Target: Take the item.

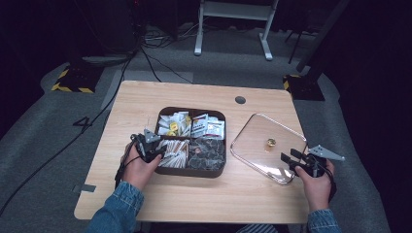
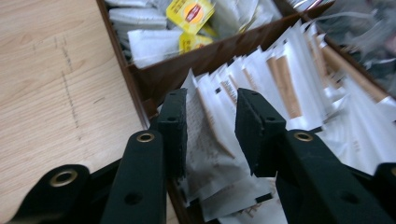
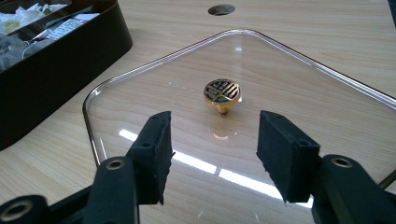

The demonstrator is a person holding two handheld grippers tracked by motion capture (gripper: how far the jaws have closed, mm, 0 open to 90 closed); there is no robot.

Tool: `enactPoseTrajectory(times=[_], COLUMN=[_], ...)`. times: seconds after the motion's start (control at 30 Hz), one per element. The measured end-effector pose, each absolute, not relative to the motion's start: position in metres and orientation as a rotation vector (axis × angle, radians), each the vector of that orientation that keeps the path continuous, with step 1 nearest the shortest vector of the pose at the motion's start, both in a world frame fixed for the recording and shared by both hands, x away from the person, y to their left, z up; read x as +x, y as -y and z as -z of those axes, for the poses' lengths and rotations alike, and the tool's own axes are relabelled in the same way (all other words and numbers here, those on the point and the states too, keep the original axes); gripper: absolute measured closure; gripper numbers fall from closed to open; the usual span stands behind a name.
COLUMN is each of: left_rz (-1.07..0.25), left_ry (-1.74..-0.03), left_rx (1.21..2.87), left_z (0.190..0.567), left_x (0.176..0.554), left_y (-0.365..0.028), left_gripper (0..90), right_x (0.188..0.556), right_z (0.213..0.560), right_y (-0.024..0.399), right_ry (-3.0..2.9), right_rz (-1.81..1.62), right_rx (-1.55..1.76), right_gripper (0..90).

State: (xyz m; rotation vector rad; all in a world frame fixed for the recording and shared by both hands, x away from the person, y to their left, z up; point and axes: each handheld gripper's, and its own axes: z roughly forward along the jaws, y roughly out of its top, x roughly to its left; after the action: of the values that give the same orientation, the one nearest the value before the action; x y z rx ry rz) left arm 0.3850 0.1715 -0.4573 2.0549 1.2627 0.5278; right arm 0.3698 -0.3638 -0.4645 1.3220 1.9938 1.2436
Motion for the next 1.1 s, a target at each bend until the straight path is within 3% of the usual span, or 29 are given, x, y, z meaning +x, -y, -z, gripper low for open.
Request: enactPoseTrajectory(times=[0.67,1.1], left_rz=[-0.548,-0.456], left_ry=[-1.276,-1.217], left_rx=[2.152,2.036], left_z=[0.46,0.446], left_x=[0.389,0.383], left_y=[-0.172,-0.184], left_gripper=[88.6,90.0], right_x=[0.367,0.368], right_z=[0.465,0.467], right_y=[0.363,0.365], right_ry=[-1.998,-1.993], right_rz=[-1.244,-1.251], right_rx=[1.295,1.314], right_gripper=[46.0,46.0])
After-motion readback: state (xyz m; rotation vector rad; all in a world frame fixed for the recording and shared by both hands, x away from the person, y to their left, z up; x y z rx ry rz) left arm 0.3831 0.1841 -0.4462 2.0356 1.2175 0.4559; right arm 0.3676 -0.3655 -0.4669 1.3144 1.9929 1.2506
